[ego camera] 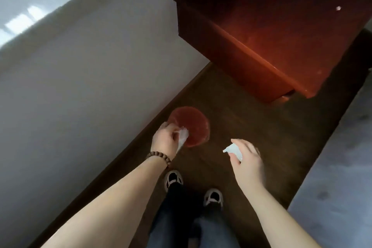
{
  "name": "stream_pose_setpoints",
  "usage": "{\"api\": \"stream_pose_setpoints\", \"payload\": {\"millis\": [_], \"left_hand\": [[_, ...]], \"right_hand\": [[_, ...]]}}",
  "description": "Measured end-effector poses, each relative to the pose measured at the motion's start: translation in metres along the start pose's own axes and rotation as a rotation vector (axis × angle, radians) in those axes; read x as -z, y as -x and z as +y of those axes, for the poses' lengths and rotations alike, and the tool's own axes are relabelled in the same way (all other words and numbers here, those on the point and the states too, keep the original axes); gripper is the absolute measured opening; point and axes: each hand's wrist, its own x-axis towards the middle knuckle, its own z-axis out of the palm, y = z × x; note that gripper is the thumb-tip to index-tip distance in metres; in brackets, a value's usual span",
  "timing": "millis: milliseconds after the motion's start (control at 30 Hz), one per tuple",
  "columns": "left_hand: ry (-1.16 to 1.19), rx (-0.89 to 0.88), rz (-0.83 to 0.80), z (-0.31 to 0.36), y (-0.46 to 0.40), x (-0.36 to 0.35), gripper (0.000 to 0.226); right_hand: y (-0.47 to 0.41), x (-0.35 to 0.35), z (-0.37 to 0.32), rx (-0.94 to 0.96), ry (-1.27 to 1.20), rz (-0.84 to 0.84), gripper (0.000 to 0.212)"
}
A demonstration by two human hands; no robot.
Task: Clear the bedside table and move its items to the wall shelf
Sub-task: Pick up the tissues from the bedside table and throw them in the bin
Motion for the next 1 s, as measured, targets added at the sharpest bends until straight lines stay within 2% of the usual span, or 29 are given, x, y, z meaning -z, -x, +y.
{"api": "stream_pose_setpoints", "payload": {"millis": [200, 300, 367, 500, 667, 767, 833, 933, 1000], "left_hand": [[0.036, 0.126, -0.037, -0.036, -0.086, -0.086, 0.022], [0.063, 0.178, -0.198, -0.057, -0.101, -0.120, 0.050], [-0.017, 0.196, -0.286, -0.068, -0.101, -0.131, 0.065], [-0.207, 0.177, -0.151, -0.078, -0.084, -0.123, 0.068], [-0.271, 0.152, -0.016, -0.077, -0.054, -0.096, 0.068], [-0.270, 0.179, 0.023, -0.083, -0.038, -0.084, 0.069], [-0.266, 0.198, 0.026, -0.090, -0.029, -0.080, 0.070], [-0.254, 0.237, 0.017, -0.100, -0.021, -0.077, 0.071], [-0.243, 0.257, 0.015, -0.100, -0.019, -0.075, 0.071]], "right_hand": [[-0.064, -0.045, 0.030, 0.077, 0.024, -0.012, 0.038], [-0.084, -0.061, 0.044, 0.103, 0.023, -0.051, 0.038], [-0.090, -0.066, 0.051, 0.119, 0.030, -0.077, 0.039], [-0.098, -0.075, 0.051, 0.148, 0.046, -0.098, 0.041], [-0.124, -0.109, 0.025, 0.231, 0.008, -0.096, 0.038], [-0.150, -0.145, 0.008, 0.211, -0.002, -0.168, 0.037], [-0.165, -0.168, 0.003, 0.181, 0.009, -0.256, 0.044], [-0.176, -0.192, 0.003, 0.137, 0.055, -0.405, 0.069], [-0.176, -0.196, 0.008, 0.137, 0.101, -0.425, 0.080]]}}
